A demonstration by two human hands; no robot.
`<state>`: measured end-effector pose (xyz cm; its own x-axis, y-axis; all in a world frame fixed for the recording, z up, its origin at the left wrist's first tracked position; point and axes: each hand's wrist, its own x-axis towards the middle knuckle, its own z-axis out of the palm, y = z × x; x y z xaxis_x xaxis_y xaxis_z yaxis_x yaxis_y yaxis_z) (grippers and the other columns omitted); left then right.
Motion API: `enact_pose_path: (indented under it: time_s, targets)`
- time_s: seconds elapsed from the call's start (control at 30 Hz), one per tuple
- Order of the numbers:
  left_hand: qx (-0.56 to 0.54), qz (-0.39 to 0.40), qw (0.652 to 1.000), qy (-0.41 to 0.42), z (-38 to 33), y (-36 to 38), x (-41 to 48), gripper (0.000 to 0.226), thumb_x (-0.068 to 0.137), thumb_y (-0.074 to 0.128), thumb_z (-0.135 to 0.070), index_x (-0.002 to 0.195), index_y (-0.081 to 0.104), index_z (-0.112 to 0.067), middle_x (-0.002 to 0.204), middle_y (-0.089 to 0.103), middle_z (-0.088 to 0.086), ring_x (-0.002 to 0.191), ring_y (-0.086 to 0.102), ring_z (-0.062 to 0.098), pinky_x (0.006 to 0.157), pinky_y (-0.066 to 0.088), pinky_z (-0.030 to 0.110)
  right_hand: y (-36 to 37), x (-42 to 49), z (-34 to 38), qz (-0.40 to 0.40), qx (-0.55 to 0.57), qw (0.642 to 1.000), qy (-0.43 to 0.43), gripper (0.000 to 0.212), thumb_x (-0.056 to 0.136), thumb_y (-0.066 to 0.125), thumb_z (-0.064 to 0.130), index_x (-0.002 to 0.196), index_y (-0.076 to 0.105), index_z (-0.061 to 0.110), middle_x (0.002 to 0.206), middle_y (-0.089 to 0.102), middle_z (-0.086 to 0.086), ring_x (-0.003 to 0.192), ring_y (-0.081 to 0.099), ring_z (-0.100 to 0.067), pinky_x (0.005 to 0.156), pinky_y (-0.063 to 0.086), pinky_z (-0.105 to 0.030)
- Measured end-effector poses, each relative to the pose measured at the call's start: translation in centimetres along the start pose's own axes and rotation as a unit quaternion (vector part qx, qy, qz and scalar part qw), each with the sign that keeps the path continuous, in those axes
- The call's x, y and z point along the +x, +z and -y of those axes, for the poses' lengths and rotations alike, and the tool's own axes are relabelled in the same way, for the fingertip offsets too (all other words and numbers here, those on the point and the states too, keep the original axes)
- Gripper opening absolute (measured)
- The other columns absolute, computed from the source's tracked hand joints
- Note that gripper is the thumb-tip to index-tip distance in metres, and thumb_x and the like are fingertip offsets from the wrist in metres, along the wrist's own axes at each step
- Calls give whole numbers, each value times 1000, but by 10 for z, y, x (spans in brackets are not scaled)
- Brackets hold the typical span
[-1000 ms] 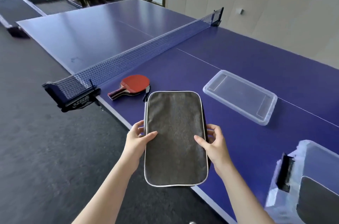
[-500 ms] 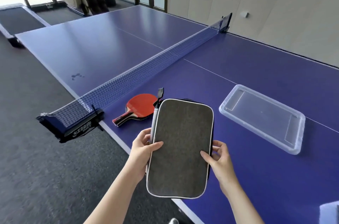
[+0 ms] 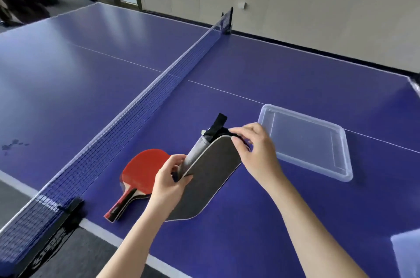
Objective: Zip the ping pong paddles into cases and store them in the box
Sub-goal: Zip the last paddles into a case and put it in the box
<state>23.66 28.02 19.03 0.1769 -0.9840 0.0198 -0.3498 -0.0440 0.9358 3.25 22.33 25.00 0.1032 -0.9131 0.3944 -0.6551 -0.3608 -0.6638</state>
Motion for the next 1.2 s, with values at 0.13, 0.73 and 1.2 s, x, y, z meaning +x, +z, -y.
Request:
enact_pose_path:
  time_s: [0.13,0.73,1.2]
  targets:
    - [42,76,995,38,1,-7,39,52,75,74,5,93,54,-39,96,62,-16,90,58,-2,77,38,7,6,28,19,-67,-28,997,28,17,89,61,16,105,68,14,89,50,4,82,50,-8,74,37,-11]
    - [121,124,972,162,-10,4,87,37,75,73,5,103,67,-18,92,56,-23,86,54,-3,76,37,0,11,44,16,-17,-143,986,84,15,83,68,15,70,61,15,74,54,7,66,48,-9,61,45,-25]
    - [44,128,982,133,-23,14,81,51,76,75,2,88,55,-43,87,64,-20,92,55,-7,76,39,1,-32,20,-21,-168,-31,960,222,15,85,69,18,74,62,10,66,63,7,64,58,-6,59,42,-12]
